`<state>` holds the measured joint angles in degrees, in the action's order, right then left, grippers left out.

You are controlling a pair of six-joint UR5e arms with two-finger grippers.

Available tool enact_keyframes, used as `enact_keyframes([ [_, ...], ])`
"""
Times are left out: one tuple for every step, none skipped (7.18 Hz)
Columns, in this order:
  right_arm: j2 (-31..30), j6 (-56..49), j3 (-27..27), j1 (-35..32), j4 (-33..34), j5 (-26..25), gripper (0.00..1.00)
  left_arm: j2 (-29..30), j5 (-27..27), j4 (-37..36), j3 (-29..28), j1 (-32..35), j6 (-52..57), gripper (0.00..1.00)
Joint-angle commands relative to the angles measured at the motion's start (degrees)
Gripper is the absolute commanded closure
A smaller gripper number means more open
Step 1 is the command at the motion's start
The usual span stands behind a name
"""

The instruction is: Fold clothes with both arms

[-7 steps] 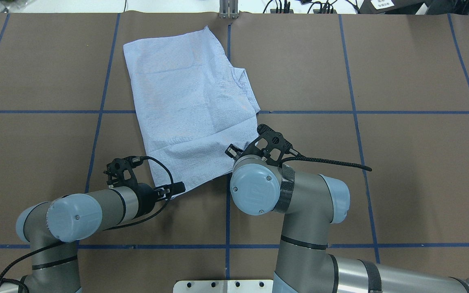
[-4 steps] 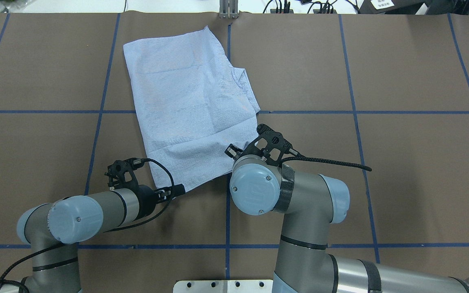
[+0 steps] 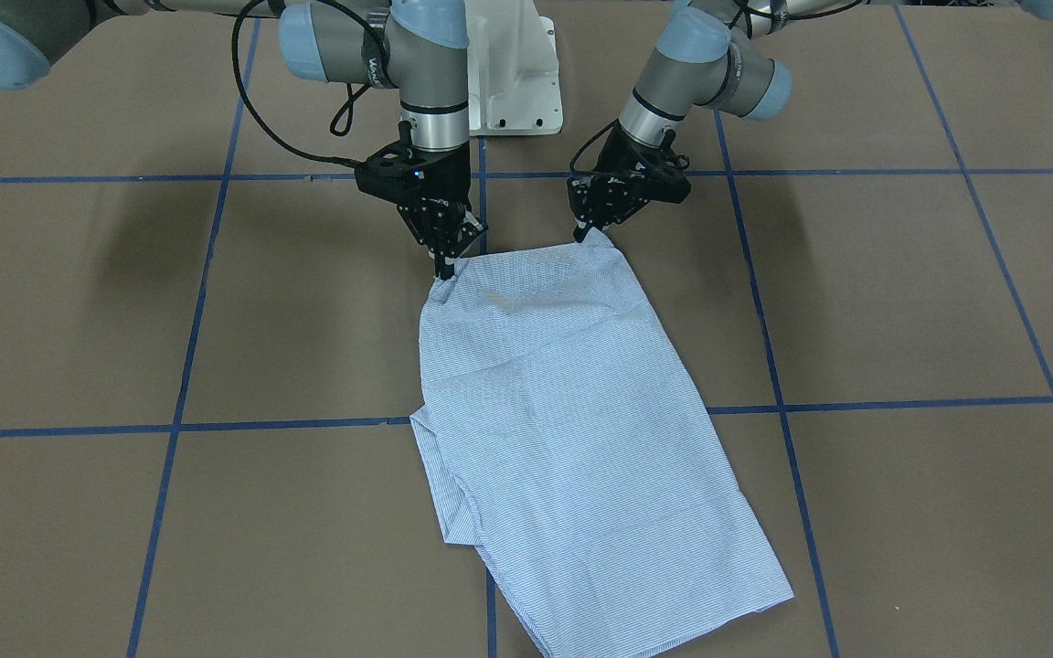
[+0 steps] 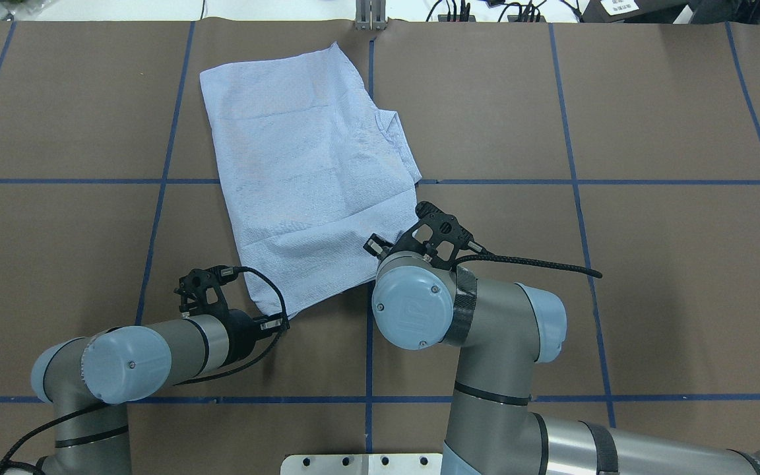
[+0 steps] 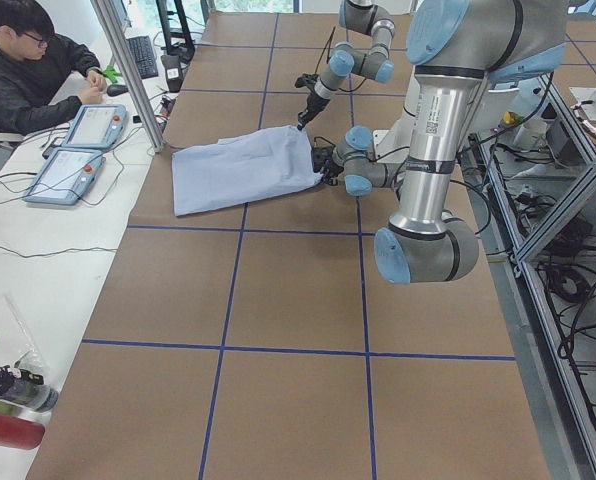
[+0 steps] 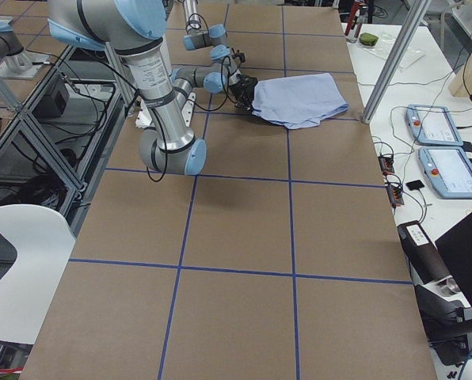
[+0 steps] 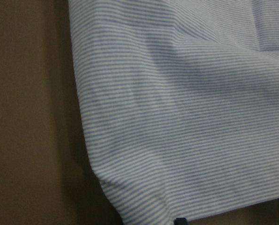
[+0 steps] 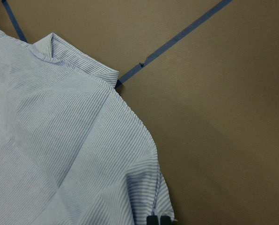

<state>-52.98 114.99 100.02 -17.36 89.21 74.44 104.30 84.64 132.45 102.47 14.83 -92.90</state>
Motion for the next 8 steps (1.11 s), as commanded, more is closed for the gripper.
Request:
enact_keyframes([
  [-2.98, -0.20, 5.40, 0.13, 0.00, 0.00, 1.00, -0.15, 0.70, -0.17, 5.07, 0.11, 0.43, 1.00],
  [-6.32, -0.03, 12.15, 1.96, 1.39, -0.96, 1.00, -0.67, 2.01, -1.13, 10.50, 0.46, 0.52, 1.00],
  [-6.96, 0.15, 18.65, 3.98, 8.02, -1.40, 1.00, -0.94, 3.24, -2.45, 14.39, 0.55, 0.52, 1.00],
  [-7.05, 1.28, 24.63, 6.44, 12.78, -1.84, 1.00, -0.85, 4.03, -2.55, 18.25, 0.55, 0.53, 1.00],
  [-7.05, 2.42, 28.96, 8.12, 16.66, -2.37, 1.00, -1.11, 5.78, -3.16, 22.55, 0.55, 0.26, 1.00],
  [-6.97, 2.96, 35.96, 10.05, 23.40, -2.37, 1.00, -1.20, 7.80, -8.30, 27.91, 0.55, 0.26, 1.00],
  [-6.79, 3.22, 39.25, 10.68, 27.47, -2.37, 1.00, -0.51, 11.22, -14.79, 32.57, 0.98, 0.26, 1.00],
  [-7.14, 3.14, 38.68, 10.34, 27.77, -2.37, 1.00, -0.41, 12.29, -18.07, 33.14, 4.12, 0.78, 1.00],
])
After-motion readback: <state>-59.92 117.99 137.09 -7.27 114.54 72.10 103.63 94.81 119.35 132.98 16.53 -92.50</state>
